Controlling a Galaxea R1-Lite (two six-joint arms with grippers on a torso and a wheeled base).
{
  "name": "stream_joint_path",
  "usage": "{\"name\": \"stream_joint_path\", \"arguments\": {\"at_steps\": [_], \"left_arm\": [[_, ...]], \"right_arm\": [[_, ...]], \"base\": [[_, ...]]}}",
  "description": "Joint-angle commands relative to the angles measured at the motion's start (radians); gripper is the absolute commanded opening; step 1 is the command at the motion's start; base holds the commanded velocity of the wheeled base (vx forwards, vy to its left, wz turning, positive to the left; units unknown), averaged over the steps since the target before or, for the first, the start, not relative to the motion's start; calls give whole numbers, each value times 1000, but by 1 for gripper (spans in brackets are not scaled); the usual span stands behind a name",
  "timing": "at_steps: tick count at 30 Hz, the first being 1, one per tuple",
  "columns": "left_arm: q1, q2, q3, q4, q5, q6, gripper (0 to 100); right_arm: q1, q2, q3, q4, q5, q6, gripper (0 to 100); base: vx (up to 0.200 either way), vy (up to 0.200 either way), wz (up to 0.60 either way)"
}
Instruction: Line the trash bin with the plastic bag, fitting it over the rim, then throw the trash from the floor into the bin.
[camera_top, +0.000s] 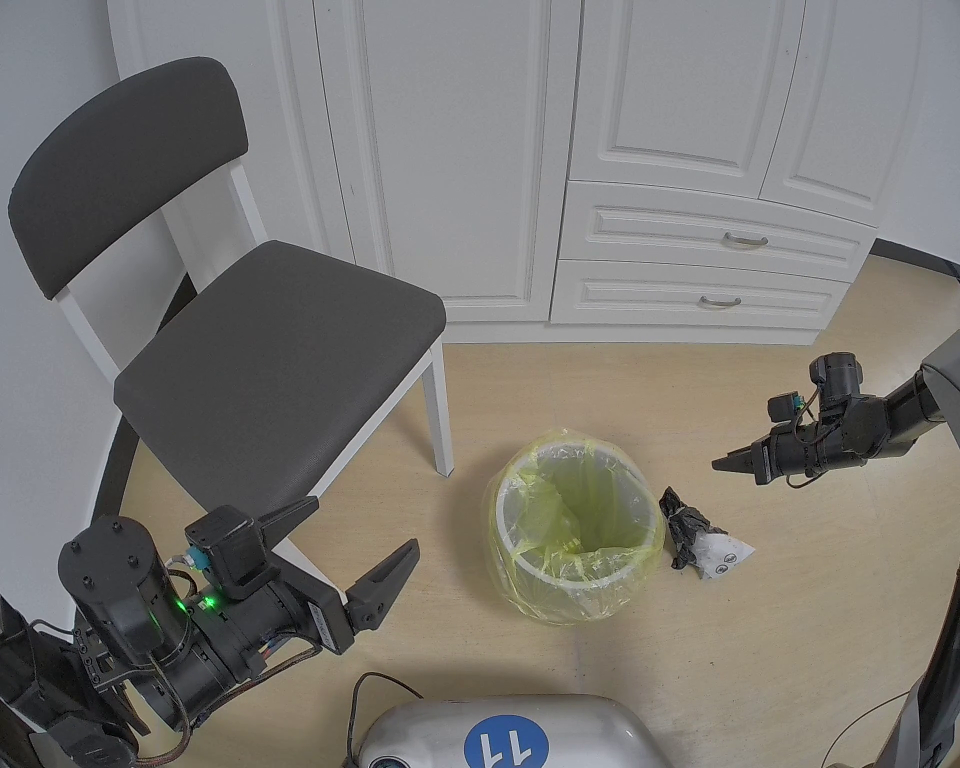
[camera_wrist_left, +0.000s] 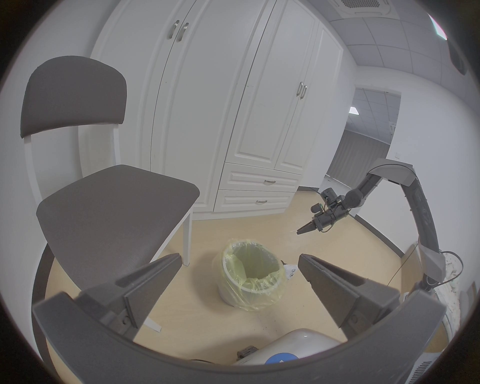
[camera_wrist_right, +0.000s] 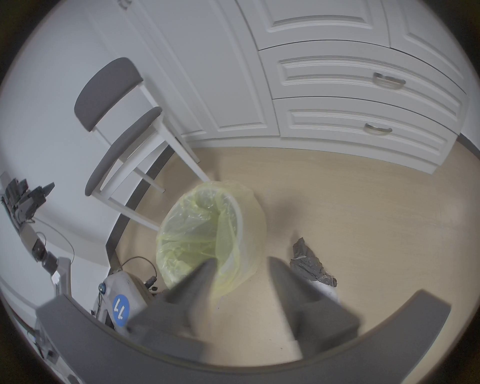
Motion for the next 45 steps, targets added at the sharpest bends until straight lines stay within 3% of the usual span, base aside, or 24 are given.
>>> {"name": "stream_joint_path", "arguments": {"at_steps": [1,3,7,9,13,17,23,29,39,45], "left_arm": [[2,5,0,0,0,0,100],[3,5,0,0,0,0,100],[3,11,0,0,-1,0,100],[3,13,0,0,-1,0,100],[3,16,0,0,-1,0,100],[3,17,0,0,-3,-2,100],[3,17,0,0,-3,-2,100],[5,24,0,0,-3,-2,100],[5,40,-2,0,-4,-5,100],[5,42,0,0,-4,-5,100]], "right_arm": [[-14,62,-49,-1,1,42,100],[-5,111,-94,-9,-6,124,100],[5,217,-173,-6,-13,187,100],[6,233,-181,-7,-15,191,100],[40,342,-253,-7,-115,231,100],[57,398,-293,-7,-161,257,100],[77,446,-325,-9,-194,272,100],[110,510,-408,-9,-271,329,100],[155,559,-471,-4,-283,392,100],[163,627,-540,31,-380,375,100]], "base": [[0,0,0],[0,0,0],[0,0,0],[0,0,0],[0,0,0],[0,0,0],[0,0,0],[0,0,0],[0,0,0],[0,0,0]]}}
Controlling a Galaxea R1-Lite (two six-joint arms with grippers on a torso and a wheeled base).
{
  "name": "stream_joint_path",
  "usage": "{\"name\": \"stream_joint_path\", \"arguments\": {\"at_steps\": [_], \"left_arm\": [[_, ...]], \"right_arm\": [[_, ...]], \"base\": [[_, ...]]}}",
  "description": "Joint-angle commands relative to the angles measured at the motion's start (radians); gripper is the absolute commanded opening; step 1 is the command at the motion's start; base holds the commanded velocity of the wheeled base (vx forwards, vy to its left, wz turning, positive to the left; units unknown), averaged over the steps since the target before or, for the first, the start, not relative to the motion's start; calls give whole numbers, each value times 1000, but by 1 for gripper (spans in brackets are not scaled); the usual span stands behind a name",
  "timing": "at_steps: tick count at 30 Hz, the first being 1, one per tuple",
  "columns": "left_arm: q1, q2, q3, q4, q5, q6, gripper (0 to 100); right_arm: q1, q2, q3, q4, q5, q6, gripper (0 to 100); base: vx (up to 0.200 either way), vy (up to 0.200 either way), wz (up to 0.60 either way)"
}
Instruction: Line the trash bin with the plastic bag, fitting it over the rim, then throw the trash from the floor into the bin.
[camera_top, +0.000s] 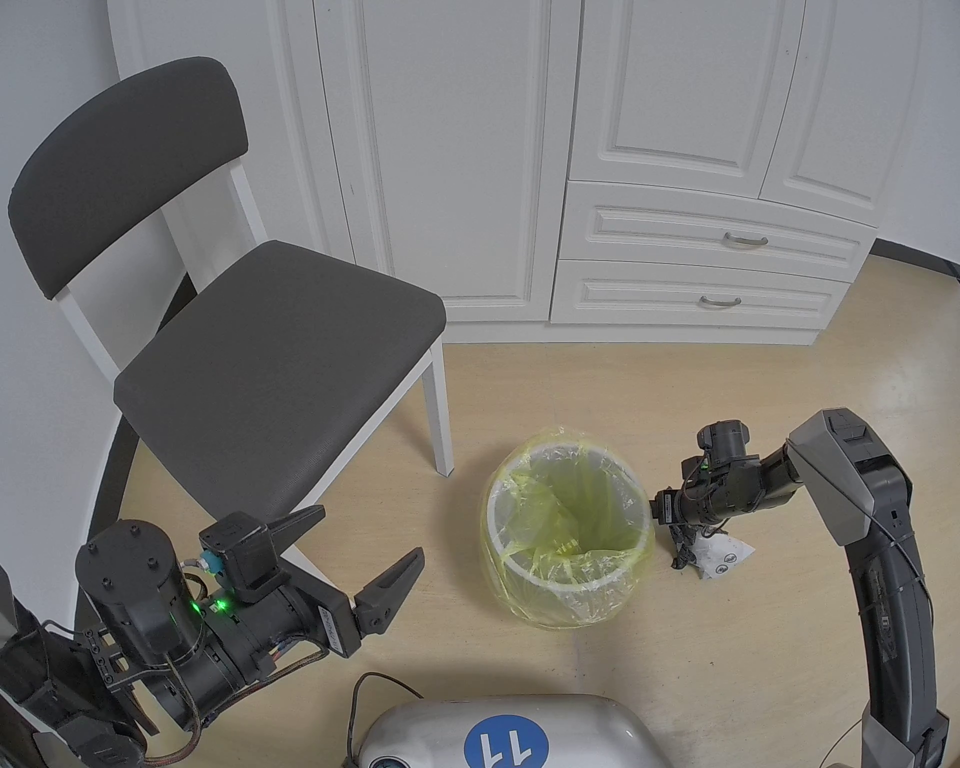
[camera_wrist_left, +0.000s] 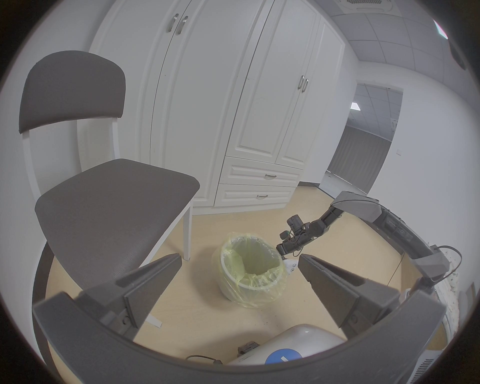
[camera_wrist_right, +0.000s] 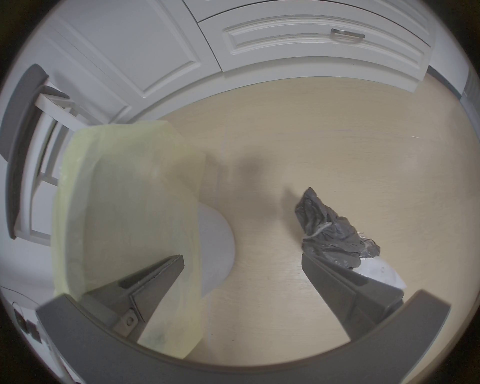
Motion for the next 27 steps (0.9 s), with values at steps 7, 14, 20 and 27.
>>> {"name": "stream_joint_path", "arguments": {"at_steps": [7,14,20,27], "left_arm": [[-2,5,3,-1,2,-1,100],[-2,5,4,-1,2,-1,100],[-6,-1,4,-1,2,-1,100],[-6,-16,4,-1,3,1,100]], "right_arm": [[-1,97,-119,75,-93,-20,100],[-16,54,-79,78,-84,-17,100],[-54,-65,50,78,0,-23,100],[-128,-217,149,81,69,-54,100]], "base": [[0,0,0],[0,0,0],[0,0,0],[0,0,0]]}}
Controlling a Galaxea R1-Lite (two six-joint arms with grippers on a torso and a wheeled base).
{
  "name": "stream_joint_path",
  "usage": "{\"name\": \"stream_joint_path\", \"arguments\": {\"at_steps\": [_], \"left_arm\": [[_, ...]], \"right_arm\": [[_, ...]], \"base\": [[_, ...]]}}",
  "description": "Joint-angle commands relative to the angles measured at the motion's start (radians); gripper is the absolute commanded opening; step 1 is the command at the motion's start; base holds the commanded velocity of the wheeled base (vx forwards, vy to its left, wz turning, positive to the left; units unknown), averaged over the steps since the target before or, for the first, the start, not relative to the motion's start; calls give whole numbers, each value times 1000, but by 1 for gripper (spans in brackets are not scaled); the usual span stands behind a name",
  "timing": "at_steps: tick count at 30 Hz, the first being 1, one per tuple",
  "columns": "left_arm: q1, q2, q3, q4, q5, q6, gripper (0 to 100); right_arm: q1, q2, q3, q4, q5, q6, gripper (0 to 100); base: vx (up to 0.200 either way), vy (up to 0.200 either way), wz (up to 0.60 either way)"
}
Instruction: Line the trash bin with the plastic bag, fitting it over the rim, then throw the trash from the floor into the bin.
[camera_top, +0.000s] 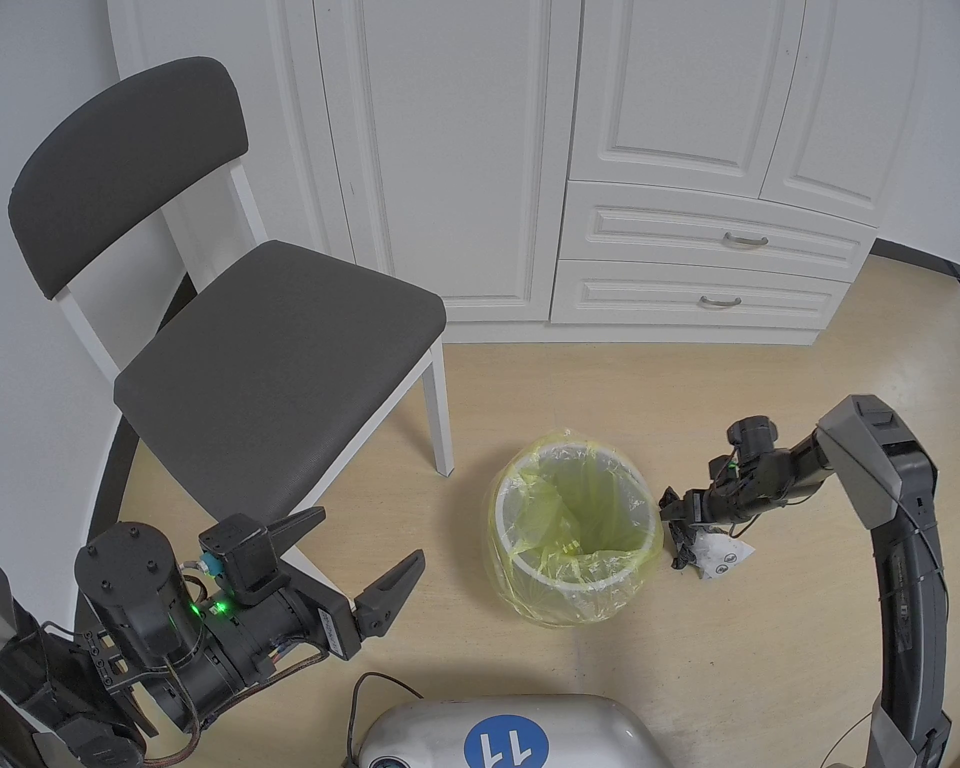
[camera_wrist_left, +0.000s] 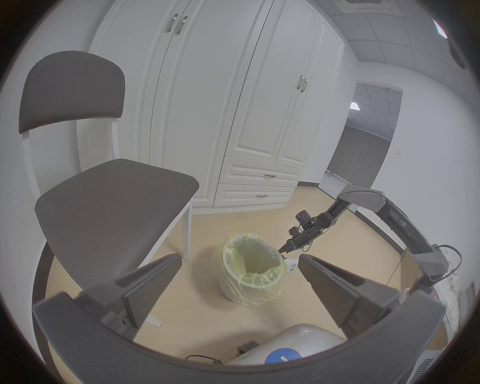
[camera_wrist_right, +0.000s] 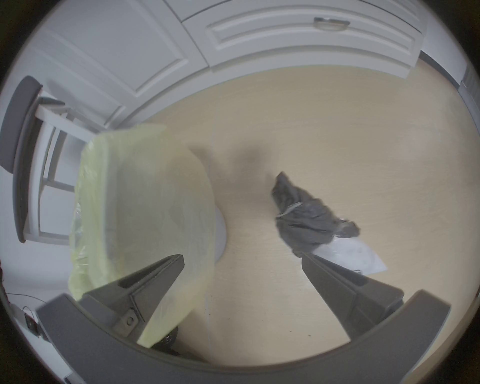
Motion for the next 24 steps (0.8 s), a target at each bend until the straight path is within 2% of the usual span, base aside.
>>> {"name": "stream_joint_path", "arguments": {"at_steps": [1,7,14,15,16,17,19,21,23,24], "left_arm": [[-1,-14,0,0,2,0,100],[-1,-19,-3,0,2,2,100],[-1,-19,-3,0,2,2,100],[-1,-22,-3,0,2,2,100],[-1,-22,-3,0,2,2,100],[-1,-24,-3,0,3,2,100],[-1,-25,-3,0,2,2,100],[-1,-27,-3,0,2,2,100],[-1,-27,-3,0,2,2,100],[-1,-28,-5,0,2,2,100]], "right_arm": [[-49,-140,63,2,21,-18,100],[6,-456,244,-8,22,-28,100],[106,-579,401,-41,19,-110,100],[146,-606,456,-90,17,-114,100],[146,-606,456,-90,17,-114,100],[180,-615,514,-176,14,-113,100],[192,-614,543,-224,14,-114,100],[236,-603,620,-337,10,-128,100],[242,-600,628,-351,10,-131,100],[273,-571,648,-399,10,-137,100]], "base": [[0,0,0],[0,0,0],[0,0,0],[0,0,0],[0,0,0],[0,0,0],[0,0,0],[0,0,0],[0,0,0],[0,0,0]]}}
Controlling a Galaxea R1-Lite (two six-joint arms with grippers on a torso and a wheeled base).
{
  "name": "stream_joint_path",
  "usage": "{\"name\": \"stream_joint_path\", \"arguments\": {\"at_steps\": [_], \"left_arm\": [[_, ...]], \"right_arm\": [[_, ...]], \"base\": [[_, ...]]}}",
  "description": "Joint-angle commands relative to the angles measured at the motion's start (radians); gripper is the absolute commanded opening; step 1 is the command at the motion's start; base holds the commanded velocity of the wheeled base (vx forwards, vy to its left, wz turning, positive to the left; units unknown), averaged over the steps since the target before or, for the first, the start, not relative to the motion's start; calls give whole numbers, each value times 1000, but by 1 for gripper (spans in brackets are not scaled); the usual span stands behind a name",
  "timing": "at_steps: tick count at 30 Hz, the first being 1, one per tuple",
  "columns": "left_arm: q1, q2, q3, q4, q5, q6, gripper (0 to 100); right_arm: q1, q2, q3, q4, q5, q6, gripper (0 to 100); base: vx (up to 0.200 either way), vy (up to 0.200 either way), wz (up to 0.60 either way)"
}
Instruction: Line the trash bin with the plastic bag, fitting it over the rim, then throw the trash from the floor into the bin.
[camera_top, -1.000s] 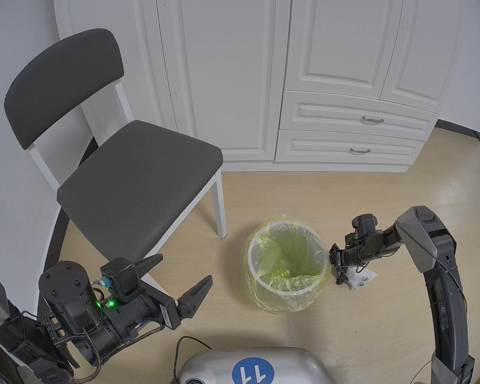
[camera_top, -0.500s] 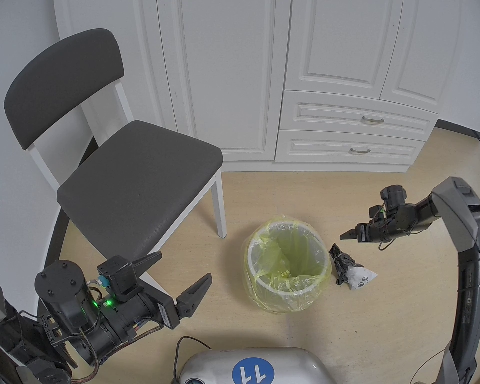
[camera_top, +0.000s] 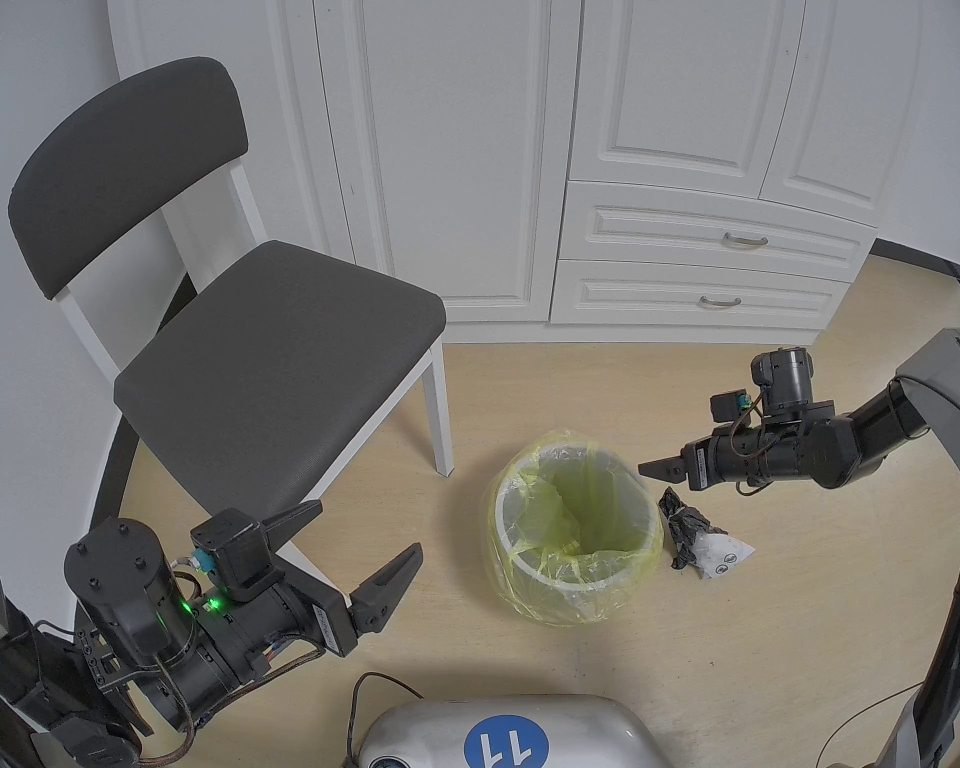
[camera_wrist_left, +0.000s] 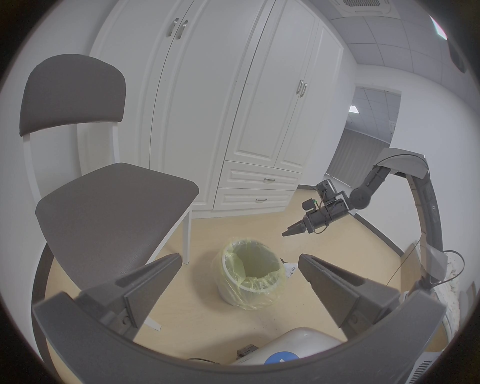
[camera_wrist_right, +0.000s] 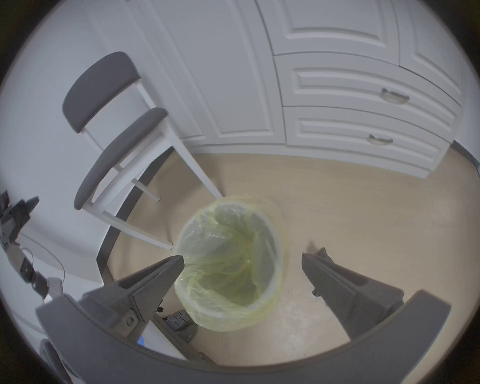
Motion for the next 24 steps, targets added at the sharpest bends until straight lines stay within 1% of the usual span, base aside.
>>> {"name": "stream_joint_path", "arguments": {"at_steps": [1,7,10,12,13,15,16,17,19,21,24], "left_arm": [[1,-6,-2,-1,0,0,100],[1,-6,-2,-1,0,0,100],[1,-5,-2,-1,0,0,100],[1,-3,-2,-1,0,0,100],[1,-3,-2,-1,0,0,100],[1,-2,-3,-1,0,0,100],[1,-2,-3,-1,0,0,100],[1,0,-2,-1,0,0,100],[1,0,-3,-1,-1,0,100],[1,9,-2,-1,-1,0,100],[1,11,-2,-1,-1,0,100]], "right_arm": [[107,3,108,-104,-2,-17,100],[176,121,94,-108,-16,-3,100],[196,207,53,-108,-73,-2,100],[199,260,15,-113,-108,18,100],[199,260,15,-113,-108,18,100],[203,302,-22,-151,-125,93,100],[203,303,-24,-157,-125,101,0],[202,309,-34,-182,-125,135,0],[202,311,-38,-183,-125,139,0],[203,332,-65,-188,-126,170,0],[205,368,-85,-188,-128,178,0]], "base": [[0,0,0],[0,0,0],[0,0,0],[0,0,0],[0,0,0],[0,0,0],[0,0,0],[0,0,0],[0,0,0],[0,0,0],[0,0,0]]}}
